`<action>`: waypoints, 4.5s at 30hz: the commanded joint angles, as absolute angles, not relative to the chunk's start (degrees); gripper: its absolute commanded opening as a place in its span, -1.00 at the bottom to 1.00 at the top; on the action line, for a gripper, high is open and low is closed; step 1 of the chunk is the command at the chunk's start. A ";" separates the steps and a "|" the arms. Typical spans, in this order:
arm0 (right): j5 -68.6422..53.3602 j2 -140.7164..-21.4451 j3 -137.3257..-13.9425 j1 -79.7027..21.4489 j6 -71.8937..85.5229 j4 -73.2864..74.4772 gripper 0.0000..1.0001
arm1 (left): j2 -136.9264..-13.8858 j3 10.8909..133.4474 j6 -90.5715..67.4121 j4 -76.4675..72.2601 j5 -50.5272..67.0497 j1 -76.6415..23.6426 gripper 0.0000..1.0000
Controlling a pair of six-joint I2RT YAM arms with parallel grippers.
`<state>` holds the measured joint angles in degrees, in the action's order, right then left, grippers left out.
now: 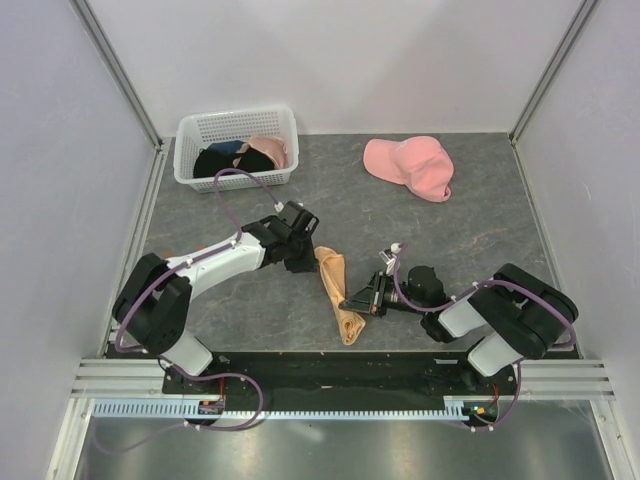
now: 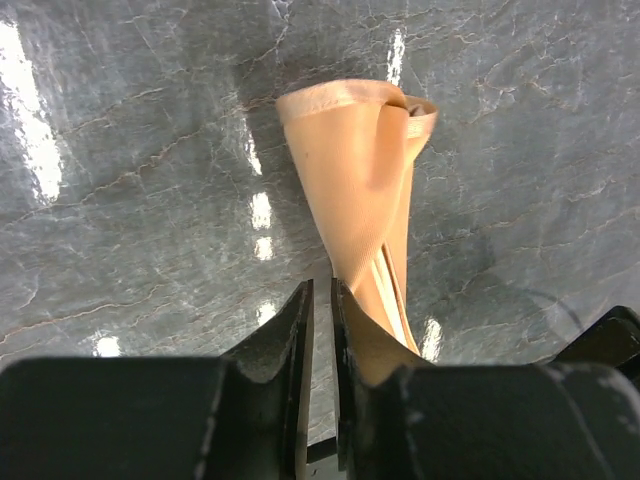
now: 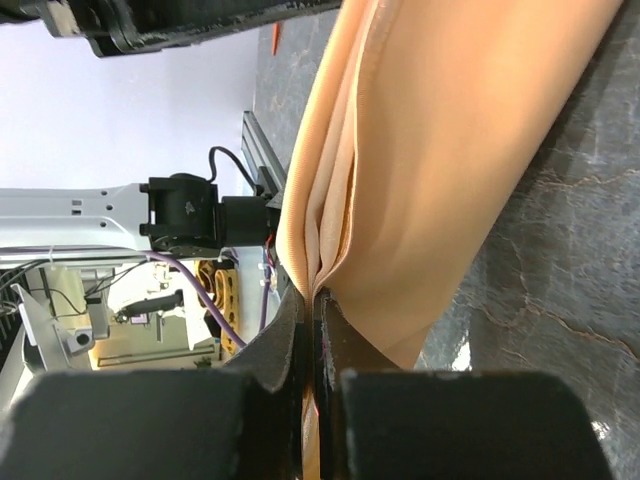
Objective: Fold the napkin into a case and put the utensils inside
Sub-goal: Turn over the smaller rectangle folded napkin at the center of the board.
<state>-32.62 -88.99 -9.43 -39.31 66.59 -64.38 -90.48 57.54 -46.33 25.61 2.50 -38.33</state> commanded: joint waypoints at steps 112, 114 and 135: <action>-16.96 -97.91 -25.24 -56.78 45.26 -38.75 -1.00 | -118.93 106.51 -53.36 85.61 -32.26 -42.19 -0.04; -17.31 -97.56 -23.91 -55.73 46.66 -40.51 -1.00 | -115.77 107.22 -51.69 84.56 -30.68 -42.19 0.00; -7.93 -79.55 -20.47 -52.47 41.14 -14.61 0.03 | -105.91 84.20 -38.68 51.51 -7.75 -36.48 -0.54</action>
<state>-14.28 -83.24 -19.14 -52.88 47.24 -30.63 -105.10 83.55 -43.48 60.71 -14.13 -36.91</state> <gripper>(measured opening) 0.474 0.254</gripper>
